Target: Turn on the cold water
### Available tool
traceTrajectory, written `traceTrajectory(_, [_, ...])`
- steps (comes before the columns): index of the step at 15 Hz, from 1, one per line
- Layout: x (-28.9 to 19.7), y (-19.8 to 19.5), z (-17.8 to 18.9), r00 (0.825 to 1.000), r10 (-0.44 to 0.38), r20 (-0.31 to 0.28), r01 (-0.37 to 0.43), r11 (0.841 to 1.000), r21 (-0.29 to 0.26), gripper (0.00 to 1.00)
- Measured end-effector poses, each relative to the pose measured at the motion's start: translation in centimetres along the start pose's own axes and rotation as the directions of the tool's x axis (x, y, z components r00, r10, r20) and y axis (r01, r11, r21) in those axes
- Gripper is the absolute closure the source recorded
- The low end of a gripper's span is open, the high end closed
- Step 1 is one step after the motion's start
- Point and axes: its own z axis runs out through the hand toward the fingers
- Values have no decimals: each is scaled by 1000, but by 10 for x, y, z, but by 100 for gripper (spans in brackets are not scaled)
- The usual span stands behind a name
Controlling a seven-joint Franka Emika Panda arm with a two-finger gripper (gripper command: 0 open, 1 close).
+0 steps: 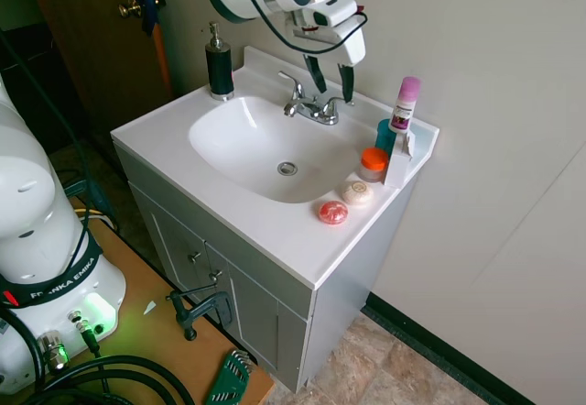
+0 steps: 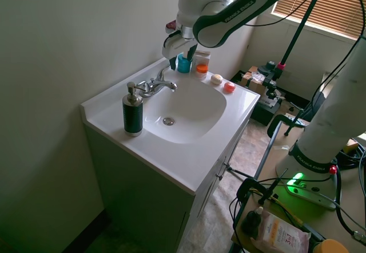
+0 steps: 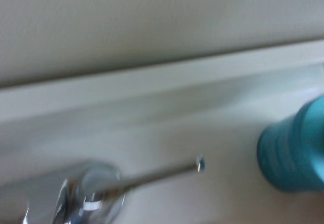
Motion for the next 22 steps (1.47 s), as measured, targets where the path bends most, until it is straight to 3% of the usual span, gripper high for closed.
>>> traceTrajectory(5, [13,-30,12,996,0,-84,0,1000,2,0])
traceTrajectory(11, [16,-18,44,997,6,-78,-8,999,-32,0])
traceTrajectory(15, [-9,7,52,1000,31,0,-31,998,-58,0])
traceTrajectory(18, [-35,35,26,997,27,71,-24,999,-42,0])
traceTrajectory(22, [-83,61,-19,972,-29,235,27,1000,14,0])
